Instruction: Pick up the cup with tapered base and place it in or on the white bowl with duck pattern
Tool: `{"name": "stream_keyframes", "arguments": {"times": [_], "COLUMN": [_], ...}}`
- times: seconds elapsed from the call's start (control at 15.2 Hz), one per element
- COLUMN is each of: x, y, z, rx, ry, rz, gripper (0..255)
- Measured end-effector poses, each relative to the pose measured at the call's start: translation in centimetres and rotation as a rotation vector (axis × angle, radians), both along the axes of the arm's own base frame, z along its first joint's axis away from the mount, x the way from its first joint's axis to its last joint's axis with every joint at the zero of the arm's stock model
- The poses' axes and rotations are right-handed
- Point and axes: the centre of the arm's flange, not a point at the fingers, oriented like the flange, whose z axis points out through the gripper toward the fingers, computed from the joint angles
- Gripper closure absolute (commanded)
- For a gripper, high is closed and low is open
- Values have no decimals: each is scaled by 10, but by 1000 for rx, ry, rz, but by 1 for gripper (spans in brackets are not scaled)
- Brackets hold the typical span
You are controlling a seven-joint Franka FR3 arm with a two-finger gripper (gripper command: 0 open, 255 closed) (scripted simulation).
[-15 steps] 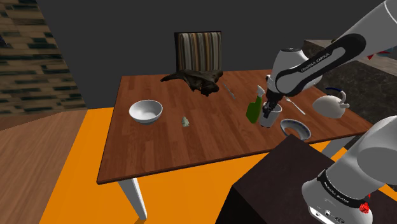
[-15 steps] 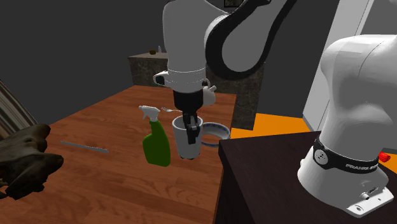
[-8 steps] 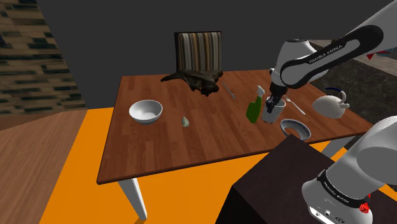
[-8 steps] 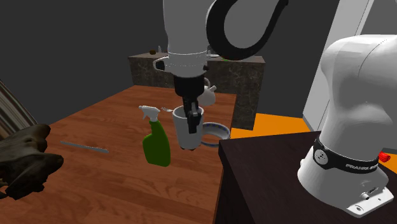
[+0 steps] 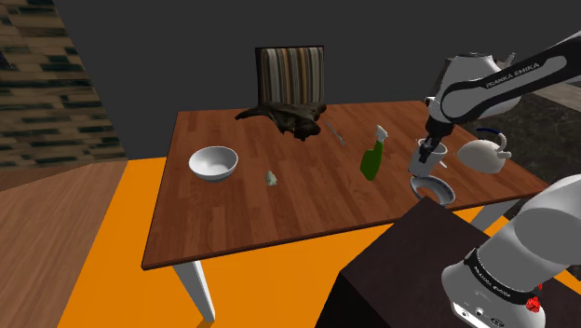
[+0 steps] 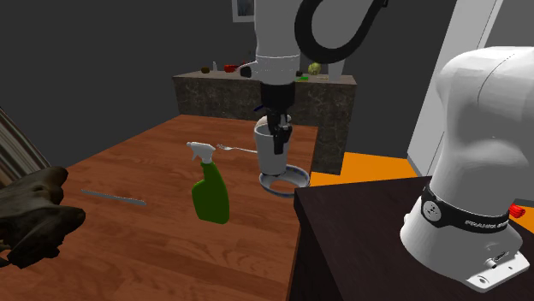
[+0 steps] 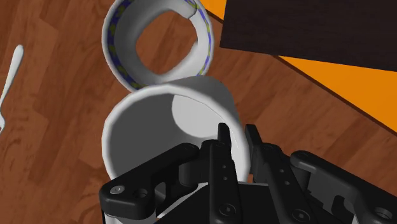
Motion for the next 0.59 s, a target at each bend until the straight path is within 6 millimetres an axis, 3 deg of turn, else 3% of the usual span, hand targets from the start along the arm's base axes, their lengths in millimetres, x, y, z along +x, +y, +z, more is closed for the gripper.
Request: {"name": "stream_keyframes", "arguments": {"times": [0.46, 0.59], "x": [-55, -58], "y": [-73, -84], "z": [19, 17], "rx": [0, 0], "ry": [-1, 0], "rz": [0, 1], "gripper": [255, 255]}}
